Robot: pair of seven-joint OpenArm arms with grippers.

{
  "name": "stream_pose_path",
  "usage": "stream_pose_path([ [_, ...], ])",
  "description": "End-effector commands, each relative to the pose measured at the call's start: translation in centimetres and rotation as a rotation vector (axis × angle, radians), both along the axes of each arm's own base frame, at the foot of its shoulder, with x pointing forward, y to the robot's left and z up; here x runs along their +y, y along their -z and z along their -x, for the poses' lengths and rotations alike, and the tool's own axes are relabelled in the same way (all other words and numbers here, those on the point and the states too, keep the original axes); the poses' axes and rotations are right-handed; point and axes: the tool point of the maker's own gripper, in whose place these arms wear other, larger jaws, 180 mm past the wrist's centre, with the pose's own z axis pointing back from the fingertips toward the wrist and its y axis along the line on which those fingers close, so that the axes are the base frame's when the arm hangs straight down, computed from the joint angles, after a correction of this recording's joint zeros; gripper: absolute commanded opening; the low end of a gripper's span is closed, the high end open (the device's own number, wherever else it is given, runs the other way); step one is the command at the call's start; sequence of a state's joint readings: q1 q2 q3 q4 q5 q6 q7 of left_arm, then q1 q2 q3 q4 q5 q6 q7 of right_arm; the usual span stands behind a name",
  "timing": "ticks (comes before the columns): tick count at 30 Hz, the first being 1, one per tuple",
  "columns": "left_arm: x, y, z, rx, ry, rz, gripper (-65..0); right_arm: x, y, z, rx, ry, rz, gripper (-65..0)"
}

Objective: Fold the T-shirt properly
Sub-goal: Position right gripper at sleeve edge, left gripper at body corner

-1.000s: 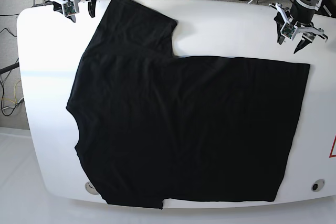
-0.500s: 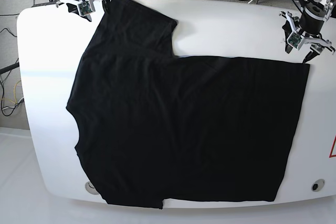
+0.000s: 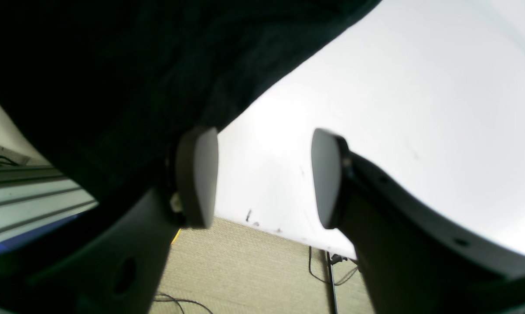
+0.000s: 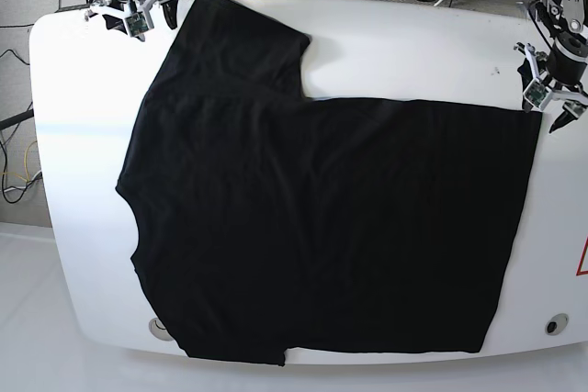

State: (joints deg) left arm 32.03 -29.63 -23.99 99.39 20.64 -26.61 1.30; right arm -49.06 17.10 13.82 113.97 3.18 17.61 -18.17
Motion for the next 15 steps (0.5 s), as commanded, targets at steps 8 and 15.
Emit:
stream_pose_path([
  [8,1.9,0.4,-0.2,0.006,-0.001,-0.038,-32.5,0.1,-0.7,0.3,-0.021,0.054,-0.041,-32.3],
  [15,3.5,1.9,0.2,0.046,-0.033,-0.055,-32.7,1.5,-2.1,-0.7,-0.081,0.032,-0.083,-32.3],
])
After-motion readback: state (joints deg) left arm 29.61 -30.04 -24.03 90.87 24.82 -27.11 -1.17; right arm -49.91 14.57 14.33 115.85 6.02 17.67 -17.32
